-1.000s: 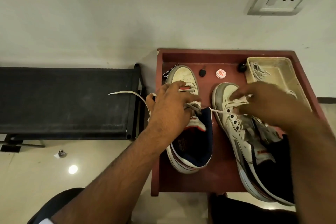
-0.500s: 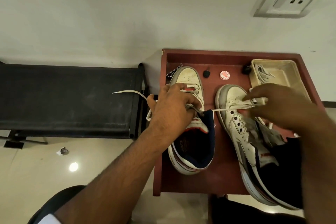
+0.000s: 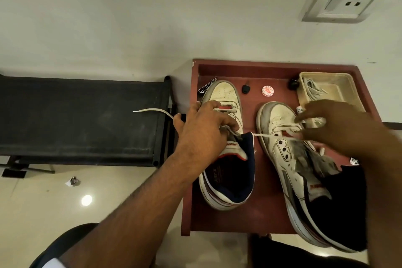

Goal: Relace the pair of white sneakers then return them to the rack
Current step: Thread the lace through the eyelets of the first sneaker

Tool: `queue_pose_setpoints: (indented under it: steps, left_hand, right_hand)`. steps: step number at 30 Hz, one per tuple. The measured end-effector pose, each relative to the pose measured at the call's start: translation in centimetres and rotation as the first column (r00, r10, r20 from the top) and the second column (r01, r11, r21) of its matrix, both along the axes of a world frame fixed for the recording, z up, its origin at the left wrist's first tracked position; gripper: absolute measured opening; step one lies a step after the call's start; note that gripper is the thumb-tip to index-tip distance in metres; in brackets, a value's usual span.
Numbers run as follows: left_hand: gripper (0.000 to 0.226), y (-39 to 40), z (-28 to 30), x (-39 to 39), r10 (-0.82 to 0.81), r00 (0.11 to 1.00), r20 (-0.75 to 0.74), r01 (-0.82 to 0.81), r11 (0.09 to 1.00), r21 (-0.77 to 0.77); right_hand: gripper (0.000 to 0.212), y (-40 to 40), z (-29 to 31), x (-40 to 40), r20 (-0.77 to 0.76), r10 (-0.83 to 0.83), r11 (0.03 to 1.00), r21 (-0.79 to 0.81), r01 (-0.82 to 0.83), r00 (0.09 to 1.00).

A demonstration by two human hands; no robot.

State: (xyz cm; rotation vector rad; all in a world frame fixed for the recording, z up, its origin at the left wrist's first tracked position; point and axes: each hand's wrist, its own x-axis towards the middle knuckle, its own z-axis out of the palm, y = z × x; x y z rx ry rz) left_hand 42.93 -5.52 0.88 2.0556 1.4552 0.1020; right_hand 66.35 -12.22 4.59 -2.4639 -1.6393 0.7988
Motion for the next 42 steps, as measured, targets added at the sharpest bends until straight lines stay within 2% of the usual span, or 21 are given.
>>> queue_pose_setpoints:
  steps: [3,5,9,11,16,19,20,23,25,27,29,31,33,37,38,40,42]
  left_hand:
    - [0.025,0.0,0.1,0.0,-0.006,1.000,-0.026,0.006,1.000,0.008]
    - [0.024,0.0,0.1,-0.1,-0.009,0.999,-0.044,0.009,1.000,0.017]
    - [0.026,0.1,0.1,-0.3,-0.008,0.999,-0.041,0.009,1.000,0.006]
    - [0.028,0.1,0.1,-0.2,-0.013,0.999,-0.043,0.013,1.000,0.001]
    - [0.031,0.1,-0.1,-0.2,0.001,1.000,-0.023,-0.001,1.000,0.028]
    - [0.033,0.1,-0.1,-0.2,-0.010,1.000,-0.029,0.011,0.999,0.037]
    - [0.034,0.0,-0.1,-0.2,-0.014,0.999,-0.031,0.015,0.999,0.037]
    - [0.036,0.0,-0.3,-0.3,-0.006,1.000,-0.006,0.006,0.999,0.037]
    - [0.044,0.2,-0.5,-0.5,0.005,1.000,0.019,-0.005,1.000,0.013]
    - [0.057,0.3,-0.4,-0.6,0.024,0.997,0.077,-0.020,0.999,-0.049]
    - [0.063,0.4,0.0,-0.7,0.035,0.994,0.103,-0.027,0.997,-0.077]
    - [0.064,0.5,-0.1,-0.8,0.037,0.996,0.085,-0.032,0.998,-0.061]
    - [0.064,0.6,-0.1,-1.0,0.048,0.996,0.081,-0.044,0.998,-0.048]
    - [0.060,0.5,-0.1,-1.0,0.053,0.996,0.072,-0.050,0.998,-0.044]
    - [0.059,0.5,-0.2,-1.0,0.058,0.994,0.090,-0.053,0.997,-0.061]
    - [0.048,0.7,-0.3,-1.0,0.153,0.951,0.267,-0.120,0.984,-0.135]
    - [0.027,0.9,-0.2,-1.1,0.266,0.823,0.503,-0.239,0.964,-0.119]
  right_hand:
    - [0.019,2.1,-1.8,-5.8,-0.048,0.265,0.962,0.088,-0.260,0.963]
    - [0.017,2.7,-2.5,-6.7,-0.081,0.319,0.946,0.086,-0.312,0.944]
    - [0.005,0.7,-0.7,-0.3,0.024,0.077,0.997,0.029,-0.078,0.997]
    - [0.007,-0.5,-0.2,2.3,0.080,-0.051,0.999,0.017,0.049,0.995]
    - [0.016,-0.3,0.0,2.3,-0.082,-0.181,0.968,0.161,0.192,0.980]
    - [0.014,0.0,0.1,2.1,-0.180,-0.319,0.889,0.285,0.359,0.931]
    - [0.013,-0.2,0.0,2.3,-0.164,-0.349,0.869,0.312,0.384,0.923]
    - [0.009,-0.7,-0.3,2.9,0.029,-0.357,0.906,0.256,0.338,0.934]
    - [0.025,-0.4,-0.5,1.8,0.092,-0.266,0.953,0.177,0.247,0.960]
    - [0.040,0.5,-0.7,-0.9,-0.044,-0.103,0.984,0.140,0.108,0.994]
    - [0.030,1.6,-1.5,-4.2,-0.153,0.145,0.985,0.110,-0.129,0.977]
    - [0.012,2.2,-2.6,-5.9,-0.166,0.283,0.958,0.089,-0.271,0.945]
    - [0.003,2.1,-2.8,-4.7,-0.194,0.217,0.976,0.044,-0.212,0.957]
    - [0.016,0.3,-0.9,-0.5,-0.087,0.011,1.000,0.008,-0.011,0.996]
    - [0.019,0.0,-0.1,-0.3,-0.112,-0.012,1.000,0.001,0.012,0.994]
    - [0.026,-0.1,1.6,-1.0,-0.232,-0.038,0.999,0.026,0.045,0.972]
    - [0.027,0.1,3.2,-2.5,-0.418,-0.024,0.989,0.122,0.082,0.908]
